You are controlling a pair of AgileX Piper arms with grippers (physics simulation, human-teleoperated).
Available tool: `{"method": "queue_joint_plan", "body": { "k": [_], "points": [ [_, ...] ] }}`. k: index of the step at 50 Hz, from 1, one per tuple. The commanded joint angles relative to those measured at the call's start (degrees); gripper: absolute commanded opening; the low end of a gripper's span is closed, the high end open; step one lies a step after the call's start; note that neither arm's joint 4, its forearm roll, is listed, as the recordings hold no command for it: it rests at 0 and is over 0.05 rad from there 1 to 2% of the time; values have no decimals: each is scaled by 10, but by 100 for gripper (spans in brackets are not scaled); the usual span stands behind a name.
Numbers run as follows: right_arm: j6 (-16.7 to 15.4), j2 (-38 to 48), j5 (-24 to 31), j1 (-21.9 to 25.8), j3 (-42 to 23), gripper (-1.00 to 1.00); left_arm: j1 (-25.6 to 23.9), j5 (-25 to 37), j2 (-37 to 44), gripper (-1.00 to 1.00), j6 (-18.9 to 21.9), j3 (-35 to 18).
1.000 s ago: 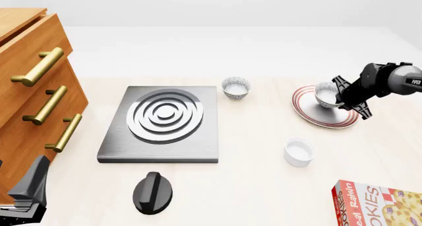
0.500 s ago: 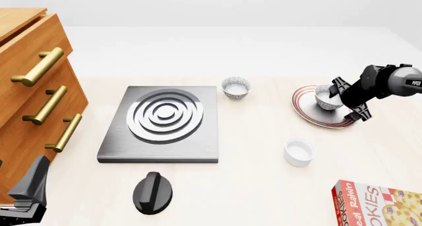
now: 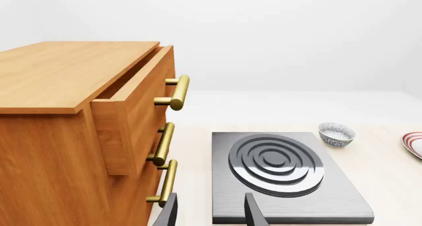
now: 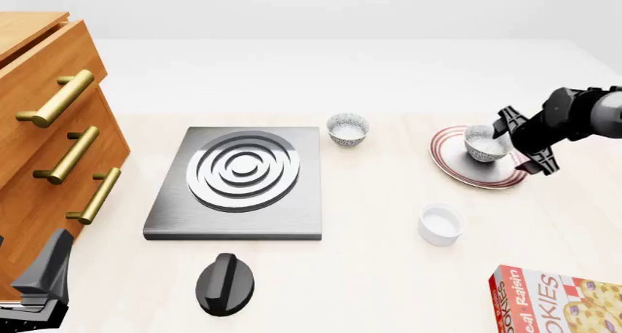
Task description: Pick the akita bowl next to the cookies box and place it on the plate.
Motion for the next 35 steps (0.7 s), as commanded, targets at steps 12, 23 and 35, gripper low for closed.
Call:
{"method": "queue_joint_plan", "body": {
  "k": [12, 23, 35],
  "points": [
    [-11, -103, 17, 2, 75, 100, 0, 0, 0, 100, 0, 0],
    [-81, -150, 38, -11, 97, 100, 0, 0, 0, 100, 0, 0],
    [-113, -214, 20, 22, 154, 100, 0, 0, 0, 100, 0, 0]
  ]
}}
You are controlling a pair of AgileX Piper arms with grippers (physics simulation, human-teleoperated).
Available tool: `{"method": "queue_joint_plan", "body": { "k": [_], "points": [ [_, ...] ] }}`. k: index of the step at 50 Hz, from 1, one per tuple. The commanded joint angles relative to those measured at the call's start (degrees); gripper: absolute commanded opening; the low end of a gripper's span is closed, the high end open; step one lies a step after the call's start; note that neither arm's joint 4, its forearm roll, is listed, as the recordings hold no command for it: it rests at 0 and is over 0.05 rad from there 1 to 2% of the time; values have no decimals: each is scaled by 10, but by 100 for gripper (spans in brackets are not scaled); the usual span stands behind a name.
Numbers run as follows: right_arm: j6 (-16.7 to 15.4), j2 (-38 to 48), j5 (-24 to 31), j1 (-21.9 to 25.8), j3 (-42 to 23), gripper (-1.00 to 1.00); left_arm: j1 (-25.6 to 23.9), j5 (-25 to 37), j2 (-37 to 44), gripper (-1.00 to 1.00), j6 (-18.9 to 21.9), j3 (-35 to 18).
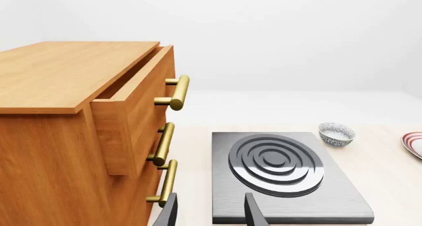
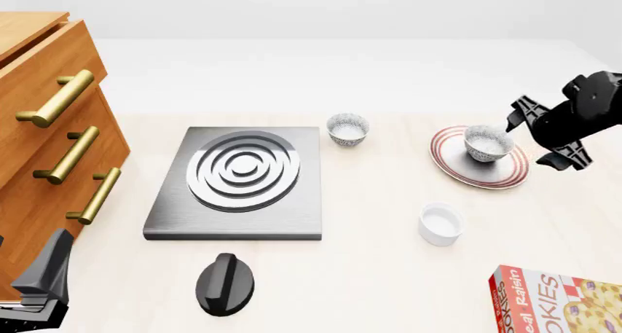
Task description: Pick the akita bowl next to the cookies box and place it on the plate.
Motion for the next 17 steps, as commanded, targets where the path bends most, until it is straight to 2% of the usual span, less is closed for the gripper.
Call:
{"method": "queue_joint_plan", "body": {
  "k": [1, 17],
  "points": [
    [-35, -56, -5, 16, 42, 100, 0, 0, 0, 100, 0, 0],
    [-32, -158, -30, 52, 140, 100, 0, 0, 0, 100, 0, 0]
  ]
}}
